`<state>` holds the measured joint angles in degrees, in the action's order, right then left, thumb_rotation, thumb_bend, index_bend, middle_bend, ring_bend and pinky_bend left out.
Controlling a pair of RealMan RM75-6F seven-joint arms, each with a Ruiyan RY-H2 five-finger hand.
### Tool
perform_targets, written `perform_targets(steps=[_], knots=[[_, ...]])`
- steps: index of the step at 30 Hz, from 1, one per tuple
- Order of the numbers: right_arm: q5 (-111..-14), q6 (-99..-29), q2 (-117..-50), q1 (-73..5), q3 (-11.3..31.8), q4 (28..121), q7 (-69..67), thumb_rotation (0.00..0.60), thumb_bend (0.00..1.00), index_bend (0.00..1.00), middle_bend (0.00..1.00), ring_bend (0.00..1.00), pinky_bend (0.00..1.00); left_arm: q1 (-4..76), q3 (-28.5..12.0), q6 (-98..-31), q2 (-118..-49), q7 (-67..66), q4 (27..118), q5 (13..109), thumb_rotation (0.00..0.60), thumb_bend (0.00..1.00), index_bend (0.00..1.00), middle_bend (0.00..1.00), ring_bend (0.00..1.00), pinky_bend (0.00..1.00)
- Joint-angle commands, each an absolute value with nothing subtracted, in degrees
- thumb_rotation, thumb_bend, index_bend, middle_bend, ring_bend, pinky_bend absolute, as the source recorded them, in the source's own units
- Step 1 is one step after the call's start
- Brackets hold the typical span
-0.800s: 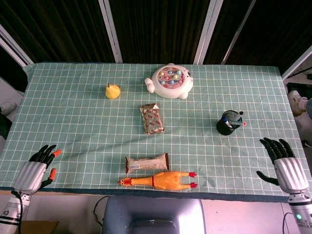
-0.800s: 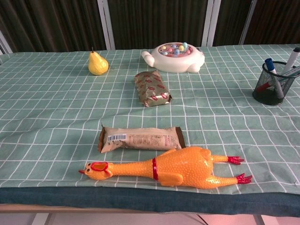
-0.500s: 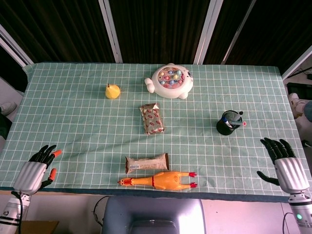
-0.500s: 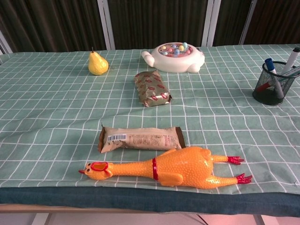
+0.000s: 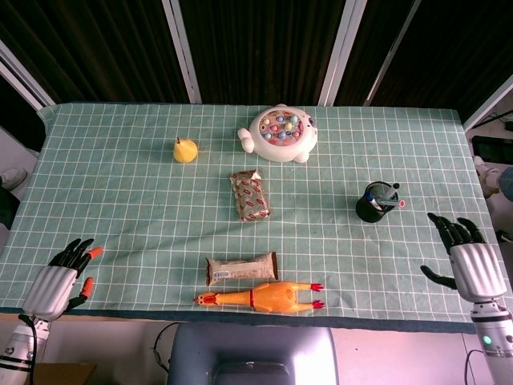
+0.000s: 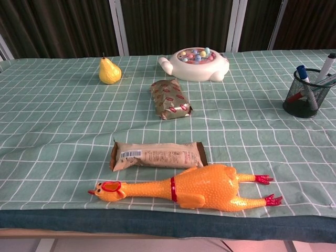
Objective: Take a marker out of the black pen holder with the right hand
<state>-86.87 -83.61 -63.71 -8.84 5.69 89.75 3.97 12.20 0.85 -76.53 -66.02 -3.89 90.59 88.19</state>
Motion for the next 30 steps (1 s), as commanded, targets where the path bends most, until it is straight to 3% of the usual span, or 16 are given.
perform_targets(steps=[1, 4, 9, 15, 30], knots=[[-80.0, -76.6, -64.0, -14.7, 11.0, 91.9, 9.9, 0.600, 0.29, 0.31, 0.64, 0.67, 0.61, 12.2, 0.9, -76.7, -65.9, -3.6, 90.6, 88.3, 0.600, 0.54, 0.20, 0.07, 0.01, 0.23], [-75.6, -72.9, -64.5, -17.5, 13.0, 92.7, 13.6, 0.600, 0.29, 0.37, 0.79, 0.86, 0.76, 12.2, 0.9, -76.7, -65.8, -3.3, 90.6, 88.3, 0.600, 0.54, 0.20, 0.07, 0.01, 0.23], [-70.1, -69.9, -66.0, -20.7, 15.3, 92.2, 18.2, 0.600, 0.29, 0.44, 0.91, 0.99, 0.91, 12.2, 0.8, -76.5, -65.7, -2.8, 90.5, 88.2, 0.600, 0.54, 0.20, 0.07, 0.01, 0.23], [-63.7, -64.3, -67.4, -24.3, 16.9, 91.3, 18.6, 0.600, 0.29, 0.51, 0.99, 1.00, 1.00, 12.3, 1.0, -76.5, -65.5, -2.4, 90.5, 88.5, 0.600, 0.54, 0.20, 0.07, 0.01, 0.23], [-52.0, -55.2, -73.7, -32.8, 18.3, 83.6, 20.2, 0.600, 0.32, 0.55, 1.00, 1.00, 1.00, 12.4, 1.0, -76.4, -65.4, -1.8, 90.4, 88.5, 0.600, 0.54, 0.20, 0.07, 0.01, 0.23]])
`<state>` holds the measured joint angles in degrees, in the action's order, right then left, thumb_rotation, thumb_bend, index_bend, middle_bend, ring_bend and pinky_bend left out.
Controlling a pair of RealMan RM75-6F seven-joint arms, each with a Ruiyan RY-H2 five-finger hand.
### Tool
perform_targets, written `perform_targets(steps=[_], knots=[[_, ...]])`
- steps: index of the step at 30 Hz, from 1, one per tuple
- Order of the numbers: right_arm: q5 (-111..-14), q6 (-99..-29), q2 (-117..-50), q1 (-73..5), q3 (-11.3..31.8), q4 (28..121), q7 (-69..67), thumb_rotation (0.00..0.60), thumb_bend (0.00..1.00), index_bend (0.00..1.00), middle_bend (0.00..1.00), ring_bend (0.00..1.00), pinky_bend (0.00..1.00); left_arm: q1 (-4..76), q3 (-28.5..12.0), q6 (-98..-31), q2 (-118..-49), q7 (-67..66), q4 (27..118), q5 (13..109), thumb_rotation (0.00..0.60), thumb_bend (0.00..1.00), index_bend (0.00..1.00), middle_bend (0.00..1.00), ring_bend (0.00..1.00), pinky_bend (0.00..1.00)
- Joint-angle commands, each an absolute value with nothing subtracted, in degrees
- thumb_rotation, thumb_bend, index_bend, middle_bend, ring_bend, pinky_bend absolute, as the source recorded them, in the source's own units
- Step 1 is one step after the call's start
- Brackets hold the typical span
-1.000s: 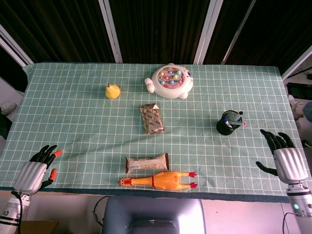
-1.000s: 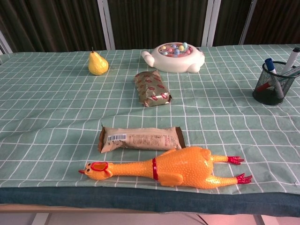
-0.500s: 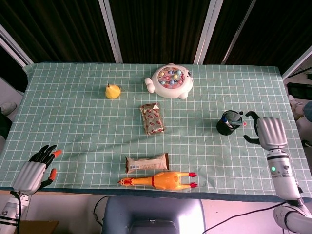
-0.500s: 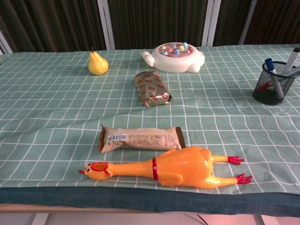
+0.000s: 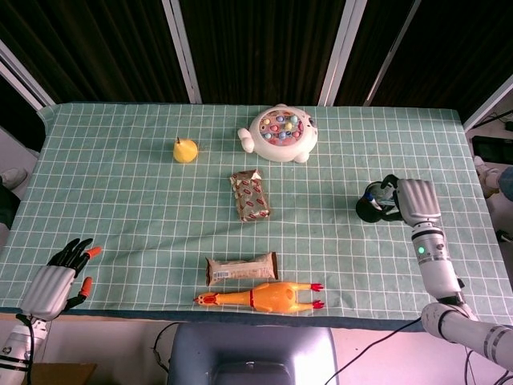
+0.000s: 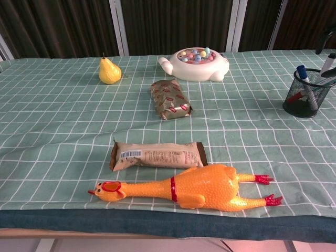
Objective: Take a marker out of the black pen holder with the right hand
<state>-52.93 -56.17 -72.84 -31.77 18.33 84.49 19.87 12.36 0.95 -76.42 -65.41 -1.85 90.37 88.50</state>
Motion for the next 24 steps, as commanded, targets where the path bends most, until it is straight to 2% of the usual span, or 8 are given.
perform_targets(steps=[1, 13, 24], knots=[[-51.6, -54.9, -74.1, -33.3, 18.2, 83.2, 20.4, 0.600, 0.33, 0.55, 1.00, 1.00, 1.00, 12.4, 1.0, -76.4, -65.4, -1.8, 90.4, 88.5, 0.600, 0.54, 0.20, 0.07, 0.01, 0.23], [-48.8, -54.2, -77.4, -36.8, 16.9, 80.2, 22.8, 0.600, 0.45, 0.58, 1.00, 1.00, 1.00, 12.4, 1.0, -76.5, -65.3, -1.4, 90.3, 88.7, 0.600, 0.54, 0.20, 0.07, 0.01, 0.23], [-47.4, -53.7, -79.0, -38.1, 15.9, 77.3, 22.6, 0.600, 0.47, 0.59, 1.00, 1.00, 1.00, 12.5, 1.0, -76.4, -65.3, -1.4, 90.3, 88.7, 0.600, 0.54, 0.20, 0.07, 0.01, 0.23]])
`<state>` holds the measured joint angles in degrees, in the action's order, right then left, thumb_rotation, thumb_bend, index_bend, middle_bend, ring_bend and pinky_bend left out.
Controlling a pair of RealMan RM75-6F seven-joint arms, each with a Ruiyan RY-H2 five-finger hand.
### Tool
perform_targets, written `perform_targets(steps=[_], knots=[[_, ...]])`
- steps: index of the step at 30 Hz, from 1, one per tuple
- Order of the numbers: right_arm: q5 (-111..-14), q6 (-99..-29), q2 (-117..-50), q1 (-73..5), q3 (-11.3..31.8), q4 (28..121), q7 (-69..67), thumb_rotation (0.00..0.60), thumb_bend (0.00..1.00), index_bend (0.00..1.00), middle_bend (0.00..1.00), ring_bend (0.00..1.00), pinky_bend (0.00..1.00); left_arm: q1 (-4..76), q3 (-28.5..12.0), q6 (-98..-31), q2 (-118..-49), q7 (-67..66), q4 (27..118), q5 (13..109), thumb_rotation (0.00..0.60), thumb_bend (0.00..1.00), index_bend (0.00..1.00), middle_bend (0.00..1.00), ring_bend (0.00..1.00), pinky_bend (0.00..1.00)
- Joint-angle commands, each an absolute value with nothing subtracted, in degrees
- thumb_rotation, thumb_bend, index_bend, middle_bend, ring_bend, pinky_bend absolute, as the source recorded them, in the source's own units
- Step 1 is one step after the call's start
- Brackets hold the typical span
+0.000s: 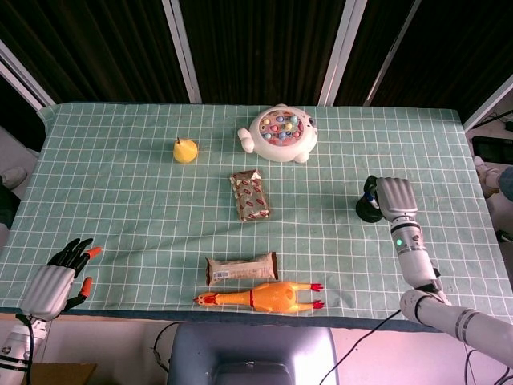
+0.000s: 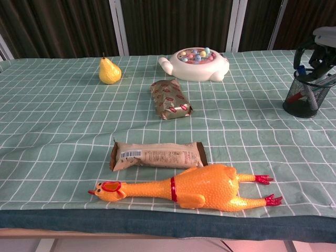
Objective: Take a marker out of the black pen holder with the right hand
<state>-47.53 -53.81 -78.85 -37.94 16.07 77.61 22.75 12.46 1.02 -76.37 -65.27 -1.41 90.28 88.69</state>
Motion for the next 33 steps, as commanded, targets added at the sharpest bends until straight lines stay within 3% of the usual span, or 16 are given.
perform_targets(steps=[1, 20, 33], knots=[[-47.4, -53.8, -79.1, -38.1, 15.9, 77.2, 22.5, 0.600, 0.47, 0.59, 1.00, 1.00, 1.00, 12.5, 1.0, -76.4, -65.3, -1.4, 90.3, 88.7, 0.600, 0.54, 0.20, 0.07, 0.01, 0.23], [-47.8, -53.5, -79.5, -38.3, 14.8, 75.3, 20.4, 0.600, 0.52, 0.62, 1.00, 1.00, 1.00, 12.5, 1.1, -76.2, -65.3, -1.5, 90.3, 88.7, 0.600, 0.54, 0.20, 0.07, 0.01, 0.23], [-48.4, -53.5, -79.7, -38.2, 14.6, 74.6, 19.1, 0.600, 0.62, 0.66, 1.00, 1.00, 1.00, 12.6, 1.2, -76.2, -65.3, -1.6, 90.3, 88.8, 0.600, 0.54, 0.20, 0.08, 0.01, 0.23]])
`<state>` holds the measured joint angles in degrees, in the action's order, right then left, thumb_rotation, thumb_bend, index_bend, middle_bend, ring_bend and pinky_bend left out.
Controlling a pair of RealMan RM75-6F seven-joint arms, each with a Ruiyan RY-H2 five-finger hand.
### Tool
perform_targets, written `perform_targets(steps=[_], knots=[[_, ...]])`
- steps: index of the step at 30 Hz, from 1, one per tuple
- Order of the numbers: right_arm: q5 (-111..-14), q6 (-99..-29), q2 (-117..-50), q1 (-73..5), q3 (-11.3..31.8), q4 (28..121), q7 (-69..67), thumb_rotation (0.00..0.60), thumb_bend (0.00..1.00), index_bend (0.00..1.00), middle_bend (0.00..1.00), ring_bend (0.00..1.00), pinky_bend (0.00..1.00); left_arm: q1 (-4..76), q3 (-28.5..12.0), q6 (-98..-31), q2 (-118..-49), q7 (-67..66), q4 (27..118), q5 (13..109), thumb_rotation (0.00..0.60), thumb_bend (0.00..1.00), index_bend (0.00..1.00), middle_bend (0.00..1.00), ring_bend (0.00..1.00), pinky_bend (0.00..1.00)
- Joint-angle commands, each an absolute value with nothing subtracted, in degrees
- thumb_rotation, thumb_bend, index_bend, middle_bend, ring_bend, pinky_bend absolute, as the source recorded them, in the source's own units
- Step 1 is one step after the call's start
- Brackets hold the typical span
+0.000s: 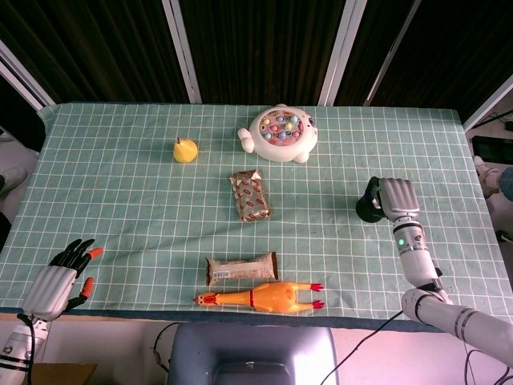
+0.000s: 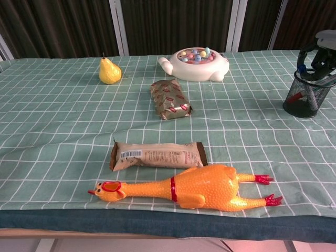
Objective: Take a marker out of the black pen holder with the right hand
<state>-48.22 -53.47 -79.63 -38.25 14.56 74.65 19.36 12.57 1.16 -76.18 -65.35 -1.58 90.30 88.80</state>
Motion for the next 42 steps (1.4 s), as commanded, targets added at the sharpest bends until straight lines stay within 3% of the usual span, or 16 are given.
perform_targets(steps=[1, 7, 15, 22, 28, 42], knots=[[-48.5, -53.6, -79.7, -38.2, 14.6, 74.6, 18.9, 0.600, 0.63, 0.67, 1.00, 1.00, 1.00, 12.6, 1.2, -76.2, -65.4, -1.6, 90.3, 88.8, 0.600, 0.54, 0.20, 0.08, 0.01, 0.23], [-52.4, -57.0, -78.4, -37.0, 15.3, 77.7, 15.6, 0.600, 0.78, 0.74, 1.00, 1.00, 1.00, 12.7, 1.1, -76.1, -65.3, -1.4, 90.3, 88.8, 0.600, 0.54, 0.20, 0.07, 0.01, 0.23], [-60.2, -65.8, -73.5, -34.1, 16.8, 88.7, 12.5, 0.600, 0.79, 0.76, 1.00, 1.00, 1.00, 12.7, 1.2, -76.0, -65.3, -1.6, 90.4, 88.9, 0.600, 0.54, 0.20, 0.07, 0.01, 0.23], [-64.6, -68.1, -72.4, -34.4, 17.0, 94.1, 13.5, 0.600, 0.79, 0.76, 1.00, 1.00, 1.00, 12.7, 1.3, -76.0, -65.4, -1.6, 90.4, 89.0, 0.600, 0.54, 0.20, 0.08, 0.01, 0.23], [-64.6, -65.2, -78.0, -37.9, 16.2, 87.6, 16.7, 0.600, 0.79, 0.76, 1.00, 1.00, 1.00, 12.6, 1.2, -76.3, -65.2, -1.2, 90.4, 88.9, 0.600, 0.54, 0.20, 0.07, 0.01, 0.23], [-66.9, -59.1, -95.4, -44.1, 10.6, 57.2, 26.3, 0.600, 0.79, 0.77, 1.00, 1.00, 1.00, 12.6, 1.2, -76.3, -65.0, -0.4, 90.2, 88.9, 0.600, 0.54, 0.20, 0.07, 0.01, 0.23]])
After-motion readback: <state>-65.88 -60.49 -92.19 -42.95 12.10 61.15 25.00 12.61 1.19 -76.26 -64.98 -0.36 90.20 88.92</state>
